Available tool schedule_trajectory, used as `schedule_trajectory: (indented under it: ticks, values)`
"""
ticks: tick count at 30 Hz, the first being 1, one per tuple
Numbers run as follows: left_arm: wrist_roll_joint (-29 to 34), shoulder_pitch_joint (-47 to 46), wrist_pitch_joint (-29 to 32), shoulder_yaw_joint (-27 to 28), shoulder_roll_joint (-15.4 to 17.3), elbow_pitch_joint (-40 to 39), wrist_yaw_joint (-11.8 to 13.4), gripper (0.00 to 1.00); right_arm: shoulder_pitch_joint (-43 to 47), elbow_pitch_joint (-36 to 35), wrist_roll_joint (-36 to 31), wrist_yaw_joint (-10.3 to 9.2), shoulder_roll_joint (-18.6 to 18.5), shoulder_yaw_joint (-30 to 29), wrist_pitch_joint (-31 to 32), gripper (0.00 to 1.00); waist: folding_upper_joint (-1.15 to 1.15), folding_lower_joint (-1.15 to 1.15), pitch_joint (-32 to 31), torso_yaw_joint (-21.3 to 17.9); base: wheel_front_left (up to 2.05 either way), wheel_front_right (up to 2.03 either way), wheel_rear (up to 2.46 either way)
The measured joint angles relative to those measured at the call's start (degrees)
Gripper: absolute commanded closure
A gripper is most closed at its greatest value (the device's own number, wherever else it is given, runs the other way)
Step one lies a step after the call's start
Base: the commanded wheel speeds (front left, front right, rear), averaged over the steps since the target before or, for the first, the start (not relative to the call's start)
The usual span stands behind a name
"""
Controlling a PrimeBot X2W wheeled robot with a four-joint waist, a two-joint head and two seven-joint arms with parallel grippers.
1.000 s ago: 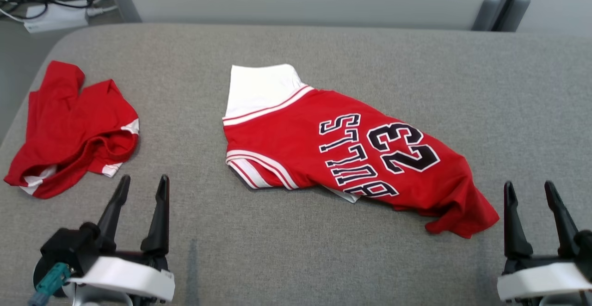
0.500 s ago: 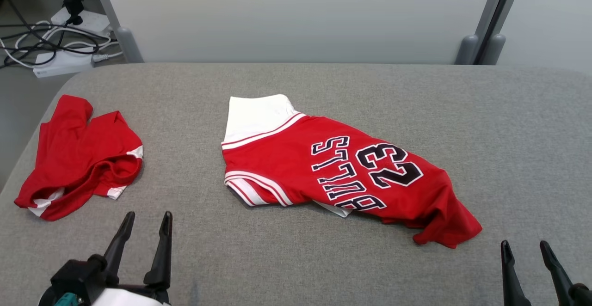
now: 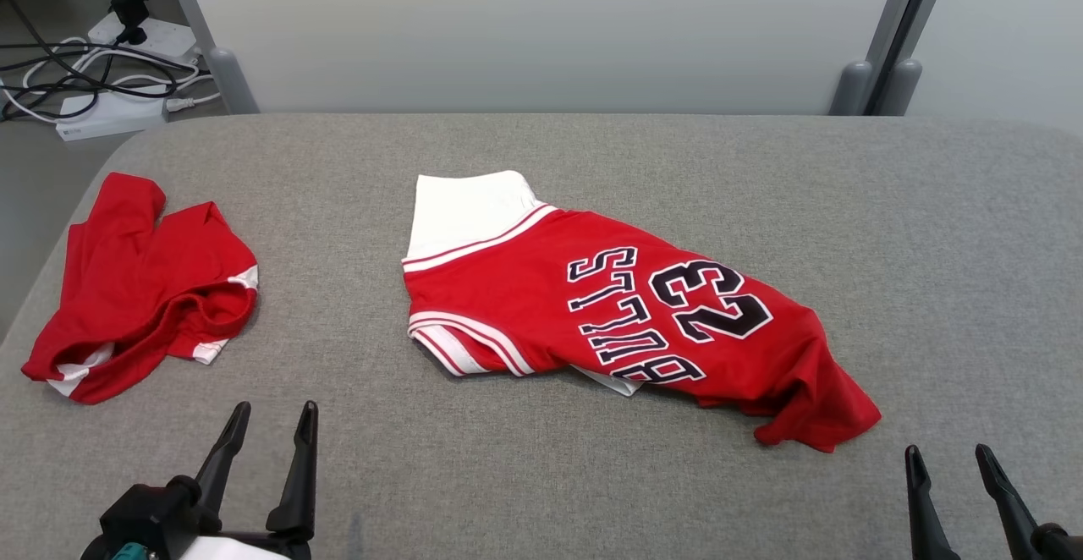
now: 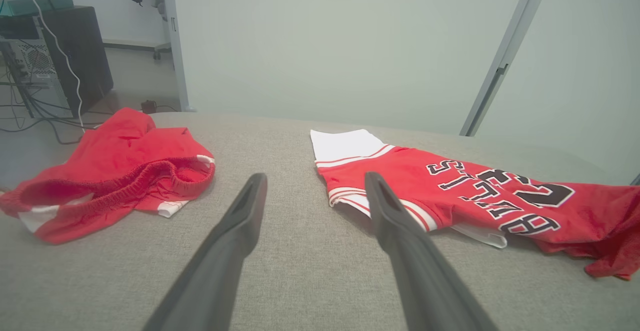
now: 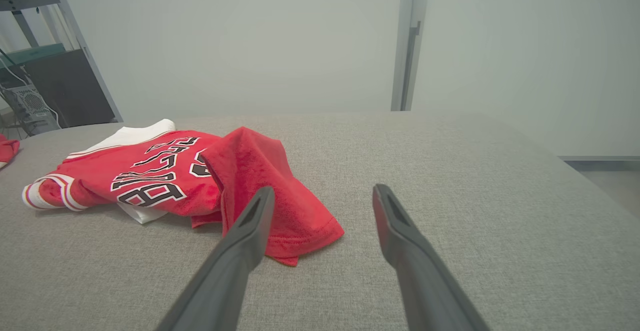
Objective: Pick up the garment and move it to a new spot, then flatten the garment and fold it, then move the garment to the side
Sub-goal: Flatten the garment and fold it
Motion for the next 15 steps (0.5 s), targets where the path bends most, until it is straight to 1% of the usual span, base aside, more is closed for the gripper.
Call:
schedule_trajectory:
  ticks: [5,8,13,15]
  values:
    - [0.0,-0.2,0.0,-0.1,-0.2,0.4,-0.6,0.00,-0.1,-0.1,0.1,0.01,0.0,0.0,0.0,0.00,0.00,0.00,0.4,0.0,0.00,0.00,0.00]
    - [0.0,-1.4,0.0,-1.0,-0.7,1.4,-1.6,0.00,-0.2,-0.1,0.4,0.01,0.0,0.2,0.0,0.00,0.00,0.00,0.7,0.0,0.00,0.00,0.00]
    - [-0.3,-4.9,2.1,-5.2,-3.8,4.5,-4.1,0.00,-1.6,0.0,0.7,0.01,0.0,1.4,0.0,0.00,0.00,0.00,2.2,0.1,0.00,0.00,0.00]
    - [-0.5,-7.3,2.8,-6.9,-5.4,6.8,-5.6,0.00,-2.6,0.0,0.9,0.00,0.0,1.9,0.0,0.00,0.00,0.00,3.1,0.2,0.00,0.00,0.00]
